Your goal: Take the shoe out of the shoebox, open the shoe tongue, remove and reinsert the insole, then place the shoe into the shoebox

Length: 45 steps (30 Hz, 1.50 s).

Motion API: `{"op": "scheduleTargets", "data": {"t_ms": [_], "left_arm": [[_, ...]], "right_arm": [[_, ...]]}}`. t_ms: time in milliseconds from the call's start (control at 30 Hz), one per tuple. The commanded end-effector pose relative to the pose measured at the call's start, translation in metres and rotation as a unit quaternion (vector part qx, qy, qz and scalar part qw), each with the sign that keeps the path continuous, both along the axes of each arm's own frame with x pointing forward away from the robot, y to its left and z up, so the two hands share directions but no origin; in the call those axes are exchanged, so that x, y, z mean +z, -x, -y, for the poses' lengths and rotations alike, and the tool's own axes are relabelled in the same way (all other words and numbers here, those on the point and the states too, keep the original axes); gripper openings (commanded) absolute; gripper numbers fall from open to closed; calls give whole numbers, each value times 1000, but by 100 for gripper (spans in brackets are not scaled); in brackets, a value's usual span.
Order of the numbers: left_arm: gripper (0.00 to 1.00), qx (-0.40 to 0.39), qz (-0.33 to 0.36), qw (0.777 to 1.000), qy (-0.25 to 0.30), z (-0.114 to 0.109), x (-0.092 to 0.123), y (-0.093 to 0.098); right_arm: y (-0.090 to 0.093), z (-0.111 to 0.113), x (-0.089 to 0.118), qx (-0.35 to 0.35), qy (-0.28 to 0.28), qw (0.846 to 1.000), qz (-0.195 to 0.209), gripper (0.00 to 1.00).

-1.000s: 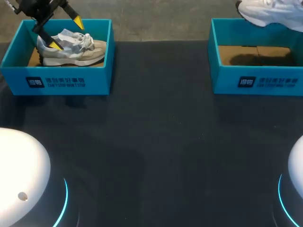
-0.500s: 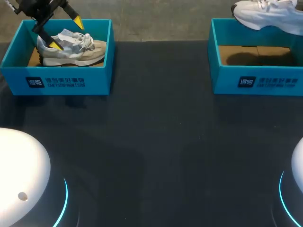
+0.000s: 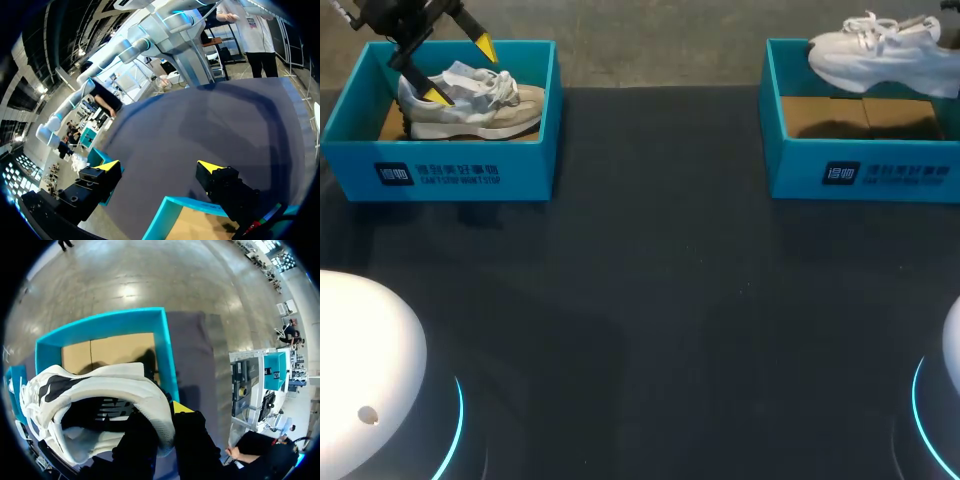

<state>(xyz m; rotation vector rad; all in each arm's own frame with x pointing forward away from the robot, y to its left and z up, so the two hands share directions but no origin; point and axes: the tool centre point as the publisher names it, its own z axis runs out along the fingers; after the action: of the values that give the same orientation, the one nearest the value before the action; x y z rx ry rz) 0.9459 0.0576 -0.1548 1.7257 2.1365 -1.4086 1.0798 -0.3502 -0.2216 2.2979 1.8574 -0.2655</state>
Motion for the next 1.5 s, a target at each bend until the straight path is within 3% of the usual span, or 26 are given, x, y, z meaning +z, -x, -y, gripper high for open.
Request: {"op": "scheduleTargets", "data": {"t_ms": [33,833,1500], "left_arm": [[100,0,1,1000,-2,0,1,0],[100,0,1,1000,-2,0,1,0],[100,0,1,1000,-2,0,1,0]], "right_arm": [[10,-4,-6,8,3,1000,17,0],[6,-10,-42,4,6,1000,-1,0],[6,-10,-42,1,6,1000,-3,0]]}}
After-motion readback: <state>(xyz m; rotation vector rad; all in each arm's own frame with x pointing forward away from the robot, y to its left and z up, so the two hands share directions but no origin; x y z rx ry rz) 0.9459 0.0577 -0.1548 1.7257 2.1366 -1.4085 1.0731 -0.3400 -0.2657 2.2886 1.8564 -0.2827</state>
